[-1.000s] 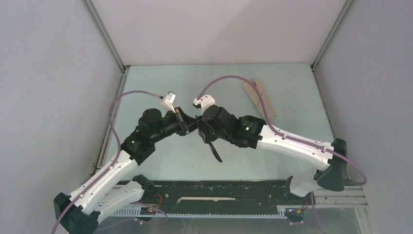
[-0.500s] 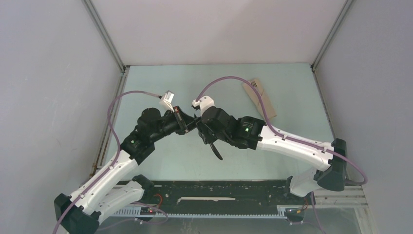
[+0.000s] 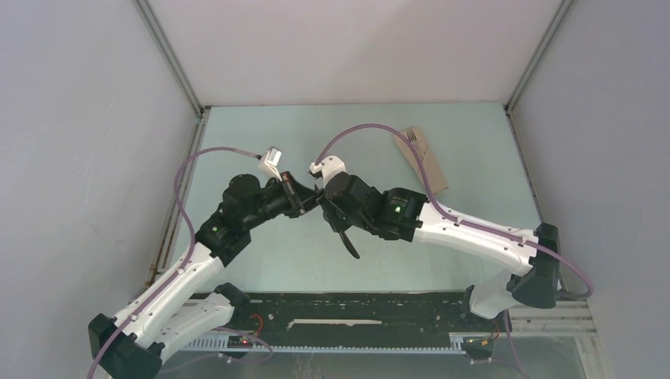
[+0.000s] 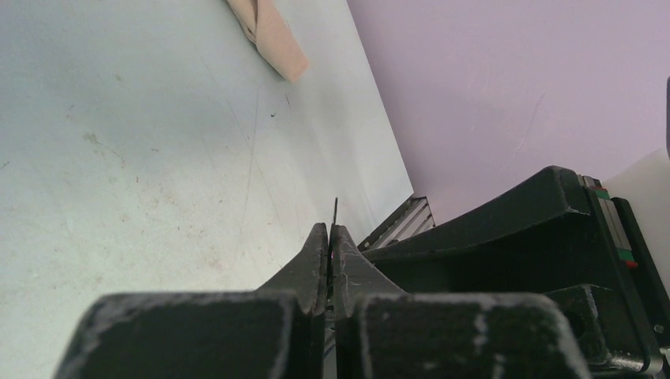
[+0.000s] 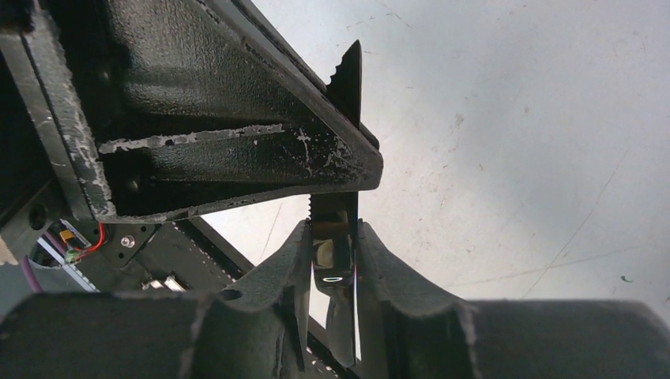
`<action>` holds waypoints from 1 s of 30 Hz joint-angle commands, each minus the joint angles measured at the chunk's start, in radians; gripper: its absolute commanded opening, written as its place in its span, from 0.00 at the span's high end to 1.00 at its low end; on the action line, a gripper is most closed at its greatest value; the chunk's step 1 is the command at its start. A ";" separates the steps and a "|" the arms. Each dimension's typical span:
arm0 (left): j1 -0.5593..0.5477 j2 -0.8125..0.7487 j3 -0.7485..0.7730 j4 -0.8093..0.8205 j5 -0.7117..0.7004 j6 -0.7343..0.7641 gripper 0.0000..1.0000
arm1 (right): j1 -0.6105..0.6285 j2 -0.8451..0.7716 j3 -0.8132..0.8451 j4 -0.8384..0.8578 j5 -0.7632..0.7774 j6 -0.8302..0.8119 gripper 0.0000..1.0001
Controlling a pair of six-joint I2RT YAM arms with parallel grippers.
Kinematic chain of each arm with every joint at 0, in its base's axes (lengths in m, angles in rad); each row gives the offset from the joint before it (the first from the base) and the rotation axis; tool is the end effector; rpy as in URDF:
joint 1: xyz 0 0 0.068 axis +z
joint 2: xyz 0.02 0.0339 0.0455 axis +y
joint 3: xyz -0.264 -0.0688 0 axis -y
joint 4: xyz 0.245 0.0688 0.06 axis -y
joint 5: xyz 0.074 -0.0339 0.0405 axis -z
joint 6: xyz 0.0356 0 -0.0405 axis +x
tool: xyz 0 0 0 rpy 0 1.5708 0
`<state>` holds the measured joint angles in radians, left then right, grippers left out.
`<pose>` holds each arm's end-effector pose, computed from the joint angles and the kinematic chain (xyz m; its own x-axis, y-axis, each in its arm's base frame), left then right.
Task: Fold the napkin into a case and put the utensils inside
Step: Pass from the left arm to the right, then insert the knife into the folded napkin.
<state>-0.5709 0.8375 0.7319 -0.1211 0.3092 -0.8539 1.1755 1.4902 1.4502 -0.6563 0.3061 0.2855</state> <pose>0.1611 -0.1163 0.3192 -0.7004 -0.4036 -0.5887 0.3596 0.5129 -0.7795 0.1365 0.2993 0.3576 -0.4598 -0.4045 -0.7906 -0.6894 0.7238 0.0306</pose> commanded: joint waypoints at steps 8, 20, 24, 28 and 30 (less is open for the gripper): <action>0.024 0.001 0.006 0.071 0.045 -0.031 0.93 | 0.021 0.042 0.073 -0.002 0.076 -0.090 1.00; 0.248 0.023 0.006 -0.033 0.123 0.088 0.15 | -0.445 -0.026 -0.110 0.128 -0.268 -0.446 1.00; 0.233 0.030 0.006 -0.080 0.113 0.174 0.14 | -0.625 0.157 0.096 -0.008 -0.267 -0.566 1.00; 0.160 0.035 0.008 -0.113 0.057 0.241 0.13 | -0.718 0.378 0.371 -0.129 -0.231 -0.633 1.00; 0.147 0.038 0.002 -0.114 0.043 0.247 0.13 | -0.758 0.466 0.479 -0.150 -0.234 -0.657 1.00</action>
<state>-0.3901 0.8726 0.7216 -0.2150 0.3851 -0.6952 0.4690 1.8454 1.7512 -0.7120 0.0795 -0.2527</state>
